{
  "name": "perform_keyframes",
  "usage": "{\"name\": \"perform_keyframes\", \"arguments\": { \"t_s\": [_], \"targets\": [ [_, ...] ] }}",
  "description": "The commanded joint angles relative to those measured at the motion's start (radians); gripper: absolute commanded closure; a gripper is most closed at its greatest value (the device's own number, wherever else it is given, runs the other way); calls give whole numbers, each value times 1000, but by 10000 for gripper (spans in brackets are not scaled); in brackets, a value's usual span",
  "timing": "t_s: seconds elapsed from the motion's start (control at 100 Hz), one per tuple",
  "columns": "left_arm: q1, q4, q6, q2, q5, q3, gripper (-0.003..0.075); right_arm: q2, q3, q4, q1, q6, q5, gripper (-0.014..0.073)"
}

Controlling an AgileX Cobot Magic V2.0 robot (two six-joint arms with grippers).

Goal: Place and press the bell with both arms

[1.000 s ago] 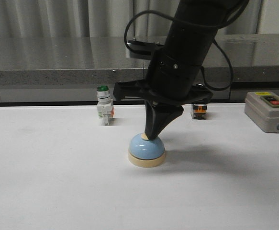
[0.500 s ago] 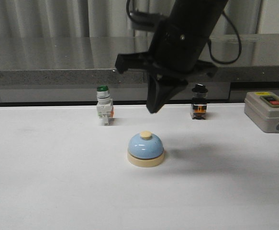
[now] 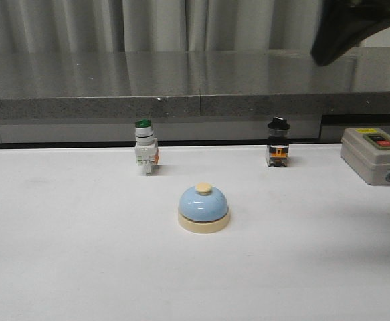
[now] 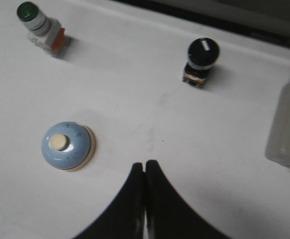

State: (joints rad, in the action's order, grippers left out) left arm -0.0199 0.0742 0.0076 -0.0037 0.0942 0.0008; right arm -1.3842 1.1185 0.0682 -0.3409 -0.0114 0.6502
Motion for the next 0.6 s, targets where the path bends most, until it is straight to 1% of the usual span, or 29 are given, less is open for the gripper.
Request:
{"name": "perform_keyframes", "arguments": {
  "t_s": [0.0,0.12,0.29,0.49,0.59],
  "targets": [
    [1,-8,-8,-28,-79,42,740,146,-58,-10,50,11,-109,662],
    [1,-8,-8,-28,-79,42,739,300,-189,-10,110,11,-202,662],
    [1,-8,-8,-28,-79,42,739,521,-360,-10,172,11,-286,662],
    [1,-8,-8,-28,-79,42,740,761,-486,-10,183,11,-304,662],
    [1,-8,-8,-28,-79,42,740,844,-524,-10,183,11,-298,662]
  ]
}}
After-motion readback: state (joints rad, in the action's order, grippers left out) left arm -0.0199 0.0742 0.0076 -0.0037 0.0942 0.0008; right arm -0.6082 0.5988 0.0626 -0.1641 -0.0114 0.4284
